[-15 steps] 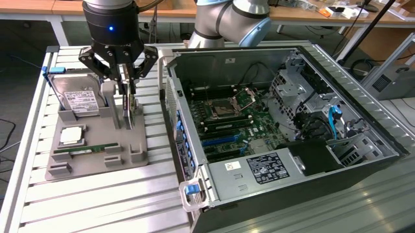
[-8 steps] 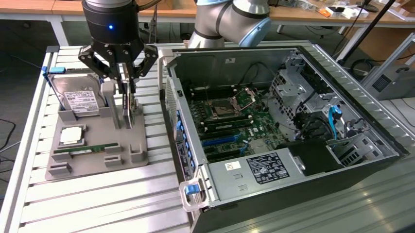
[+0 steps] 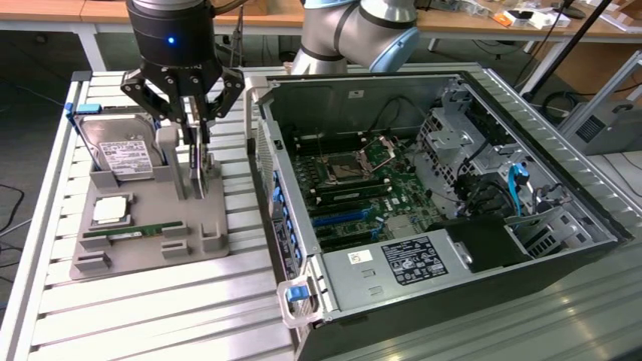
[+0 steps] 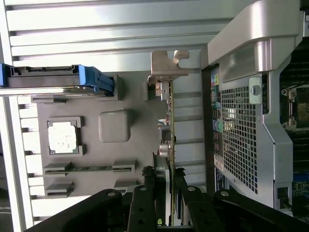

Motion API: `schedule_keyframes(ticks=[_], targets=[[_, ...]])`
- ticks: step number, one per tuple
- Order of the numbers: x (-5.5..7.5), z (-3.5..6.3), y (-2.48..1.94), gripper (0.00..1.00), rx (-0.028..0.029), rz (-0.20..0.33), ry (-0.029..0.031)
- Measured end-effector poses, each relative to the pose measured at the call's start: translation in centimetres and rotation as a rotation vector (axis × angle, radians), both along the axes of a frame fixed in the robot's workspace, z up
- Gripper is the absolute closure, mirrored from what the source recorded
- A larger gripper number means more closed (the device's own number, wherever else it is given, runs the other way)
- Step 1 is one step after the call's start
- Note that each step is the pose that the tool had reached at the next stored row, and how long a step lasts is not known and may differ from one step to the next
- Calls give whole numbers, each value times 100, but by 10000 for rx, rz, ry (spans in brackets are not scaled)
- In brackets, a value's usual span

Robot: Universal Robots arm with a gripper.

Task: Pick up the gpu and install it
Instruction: 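Pick up the gpu and move the gpu toward the slot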

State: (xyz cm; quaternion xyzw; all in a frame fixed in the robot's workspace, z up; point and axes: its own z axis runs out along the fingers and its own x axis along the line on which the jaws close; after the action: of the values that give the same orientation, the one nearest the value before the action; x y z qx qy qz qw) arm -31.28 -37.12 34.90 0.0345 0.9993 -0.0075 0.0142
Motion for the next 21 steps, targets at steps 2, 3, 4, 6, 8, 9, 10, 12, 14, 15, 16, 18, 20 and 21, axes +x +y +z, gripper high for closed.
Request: schedule_keyframes(ticks=[2,3,4,6,8,9,10,12,14,15,16,18,20,21], targets=[[0,4,0,73,0,0,0],[0,5,0,73,0,0,0],[0,7,0,73,0,0,0],[0,11,0,73,0,0,-1],[0,16,0,73,0,0,0],[0,18,0,73,0,0,-1],[0,21,0,73,0,0,0],[0,27,0,73,0,0,0],[0,34,0,73,0,0,0],[0,40,0,73,0,0,0],[0,43,0,73,1,0,-1],[0,49,0,73,0,0,0],[0,56,0,73,0,0,0],[0,59,0,73,0,0,0]])
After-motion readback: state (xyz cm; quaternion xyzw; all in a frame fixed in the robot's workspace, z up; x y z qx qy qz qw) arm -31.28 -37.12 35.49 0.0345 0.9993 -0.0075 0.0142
